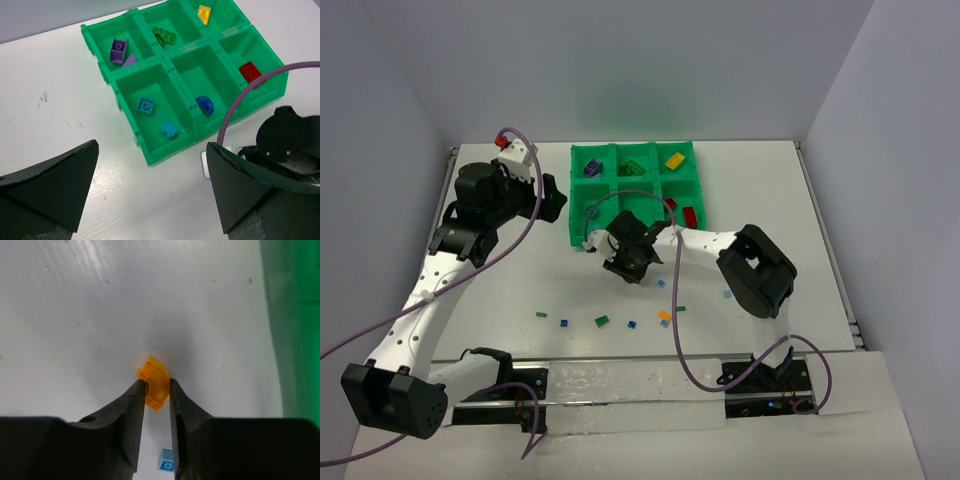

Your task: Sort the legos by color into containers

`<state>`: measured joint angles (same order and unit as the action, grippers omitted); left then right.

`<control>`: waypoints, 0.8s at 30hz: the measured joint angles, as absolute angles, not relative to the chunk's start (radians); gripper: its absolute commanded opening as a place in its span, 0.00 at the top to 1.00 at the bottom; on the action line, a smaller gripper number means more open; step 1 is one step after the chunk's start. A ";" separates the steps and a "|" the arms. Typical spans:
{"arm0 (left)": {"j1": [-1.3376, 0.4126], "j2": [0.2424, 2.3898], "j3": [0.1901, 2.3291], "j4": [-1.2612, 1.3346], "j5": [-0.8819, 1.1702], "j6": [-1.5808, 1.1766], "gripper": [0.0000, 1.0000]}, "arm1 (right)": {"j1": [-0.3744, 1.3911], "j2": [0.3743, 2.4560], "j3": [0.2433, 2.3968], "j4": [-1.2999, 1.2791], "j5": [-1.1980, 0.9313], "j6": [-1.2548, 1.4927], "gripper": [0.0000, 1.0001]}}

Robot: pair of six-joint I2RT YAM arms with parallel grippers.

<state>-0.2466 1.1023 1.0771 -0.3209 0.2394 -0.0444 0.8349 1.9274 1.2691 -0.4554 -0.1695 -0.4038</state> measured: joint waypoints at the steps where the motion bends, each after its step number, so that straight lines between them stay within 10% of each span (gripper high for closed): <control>1: -0.247 1.102 1.077 -0.321 0.239 -0.044 0.01 | 0.843 1.927 1.269 -0.455 -0.164 -0.406 0.81; 16: -0.247 1.104 1.077 -0.326 0.241 -0.042 0.01 | 0.820 1.733 1.214 -0.493 -0.201 -0.457 0.94; 24: -0.247 1.164 1.099 -0.326 0.243 -0.045 0.01 | 0.537 1.720 1.521 -0.504 -0.283 -0.448 0.95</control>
